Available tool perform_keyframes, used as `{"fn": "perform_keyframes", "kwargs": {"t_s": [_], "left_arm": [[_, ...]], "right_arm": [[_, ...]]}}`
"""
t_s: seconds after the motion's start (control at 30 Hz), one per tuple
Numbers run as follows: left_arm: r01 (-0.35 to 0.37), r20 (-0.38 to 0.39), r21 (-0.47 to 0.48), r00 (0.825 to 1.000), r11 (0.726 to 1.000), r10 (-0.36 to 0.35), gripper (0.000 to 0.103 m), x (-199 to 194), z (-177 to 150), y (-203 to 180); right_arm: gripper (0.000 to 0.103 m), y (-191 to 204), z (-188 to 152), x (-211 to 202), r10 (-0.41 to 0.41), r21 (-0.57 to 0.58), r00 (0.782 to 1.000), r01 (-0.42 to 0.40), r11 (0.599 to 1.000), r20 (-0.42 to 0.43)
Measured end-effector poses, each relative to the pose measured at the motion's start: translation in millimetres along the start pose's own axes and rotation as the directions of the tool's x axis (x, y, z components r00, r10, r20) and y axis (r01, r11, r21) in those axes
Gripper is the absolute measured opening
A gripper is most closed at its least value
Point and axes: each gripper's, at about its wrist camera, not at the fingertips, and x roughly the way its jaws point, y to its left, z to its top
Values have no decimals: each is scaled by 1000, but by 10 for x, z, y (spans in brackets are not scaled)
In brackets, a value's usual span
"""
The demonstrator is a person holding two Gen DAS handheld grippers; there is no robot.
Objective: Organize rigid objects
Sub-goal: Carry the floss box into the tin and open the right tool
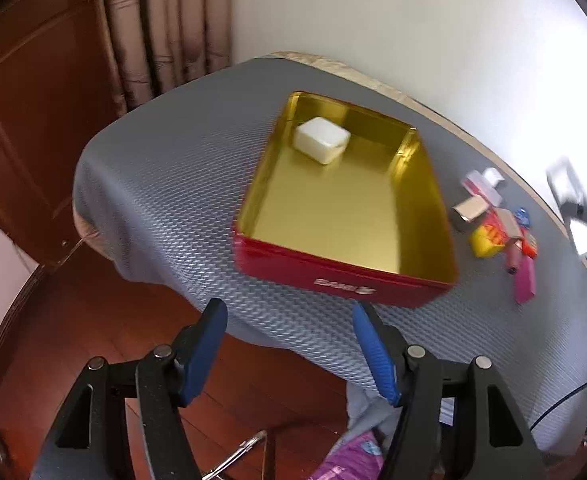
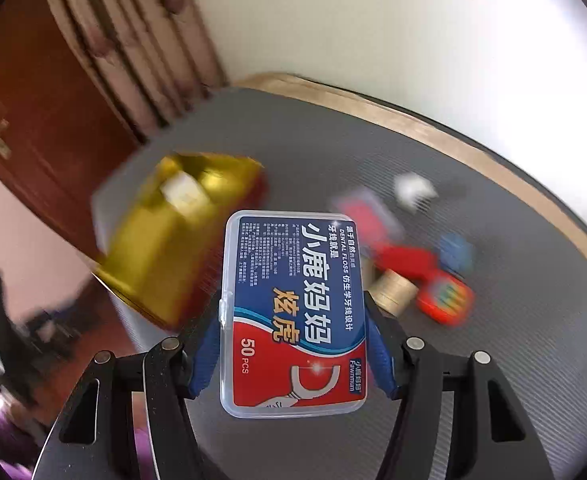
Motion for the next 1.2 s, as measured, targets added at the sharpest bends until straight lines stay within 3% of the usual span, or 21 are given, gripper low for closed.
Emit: {"fn": "perform_keyframes", "kwargs": {"t_s": [0.1, 0.27, 0.57, 0.87, 1.2], "left_arm": [[-6, -15, -3, 1000, 1000, 6, 67, 61, 6, 47], [-35, -10, 28, 999, 999, 36, 67, 112, -6, 35], [-42, -83, 47, 995, 998, 46, 67, 306, 14, 52], [-52, -96, 49, 994, 997, 57, 67, 351, 48, 95], [-57, -100, 48, 993, 997, 62, 67, 357, 63, 84]], "right_arm": [[60, 395, 307, 276, 96, -6, 995, -96, 995, 0], [60, 839, 602, 909, 147, 6, 988, -147, 989, -42], [60, 1107, 688, 1666, 51, 14, 990, -49, 999, -134], [60, 1042, 742, 1992, 11, 35, 987, -5, 999, -162], [61, 1084, 828, 2135, -45, 4, 990, 46, 999, -136]]}}
